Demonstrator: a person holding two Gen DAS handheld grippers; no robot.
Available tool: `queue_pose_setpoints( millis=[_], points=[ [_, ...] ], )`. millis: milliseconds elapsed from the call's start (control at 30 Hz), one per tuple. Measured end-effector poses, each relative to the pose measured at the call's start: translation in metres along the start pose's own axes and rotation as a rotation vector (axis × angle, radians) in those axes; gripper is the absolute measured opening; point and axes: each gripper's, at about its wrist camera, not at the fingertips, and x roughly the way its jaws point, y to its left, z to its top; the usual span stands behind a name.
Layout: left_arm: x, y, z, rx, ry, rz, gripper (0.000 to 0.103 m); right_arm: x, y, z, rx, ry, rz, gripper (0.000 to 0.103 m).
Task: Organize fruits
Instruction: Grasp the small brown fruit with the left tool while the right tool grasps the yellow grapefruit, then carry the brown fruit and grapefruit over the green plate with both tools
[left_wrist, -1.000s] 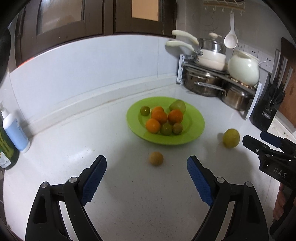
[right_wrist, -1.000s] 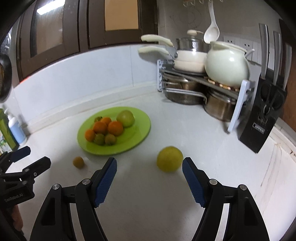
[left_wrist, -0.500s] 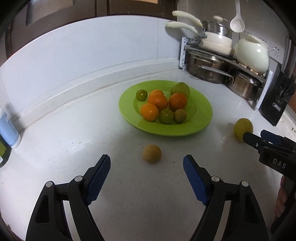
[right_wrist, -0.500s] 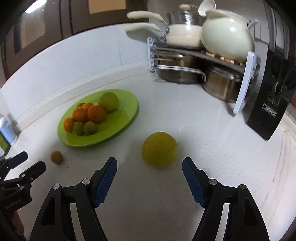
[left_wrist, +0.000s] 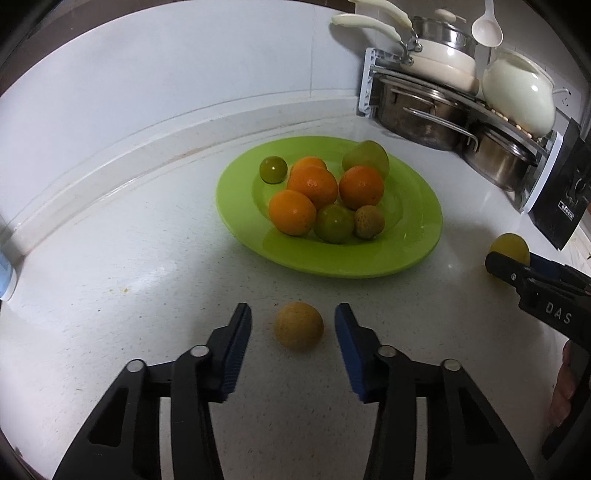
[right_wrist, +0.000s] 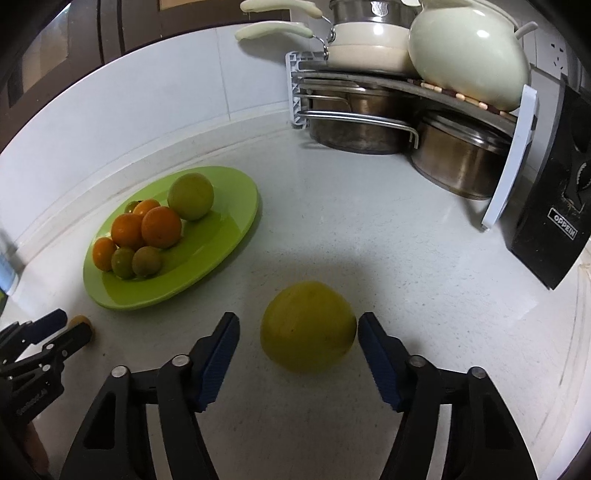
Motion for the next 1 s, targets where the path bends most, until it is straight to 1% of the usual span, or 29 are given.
queue_pose_setpoints(
  millis=[33,67,133,167,200,400,600,1000],
  points=[
    [0.001,-0.001,0.000,0.002,0.004,-0.004,0.037,0.002,0.000,0.001,-0.002,0.003,-0.002,0.060],
    [0.002,-0.002,0.000,0.002,0.006,-0.007,0.036,0.004,0.000,0.001,-0.003,0.006,-0.003,0.058],
    [0.004,-0.003,0.000,0.005,0.011,-0.013,0.030,0.006,-0.001,0.001,-0.005,0.010,-0.004,0.054],
    [0.005,-0.003,0.000,0.006,0.012,-0.013,0.029,0.006,-0.001,0.001,-0.007,0.009,-0.007,0.052],
    [0.006,-0.003,0.001,0.009,0.013,-0.011,0.028,0.006,-0.001,0.001,-0.011,0.008,-0.007,0.052],
    [0.005,-0.004,0.001,0.021,0.007,-0.011,0.028,0.006,-0.001,0.001,-0.019,0.004,-0.005,0.052],
    [-0.007,-0.005,0.003,0.033,-0.015,-0.014,0.028,-0.001,0.003,0.000,-0.025,-0.005,0.022,0.052],
    [-0.058,-0.004,0.013,0.077,-0.134,-0.044,0.028,-0.049,0.020,0.010,-0.065,-0.089,0.097,0.052]
  ],
)
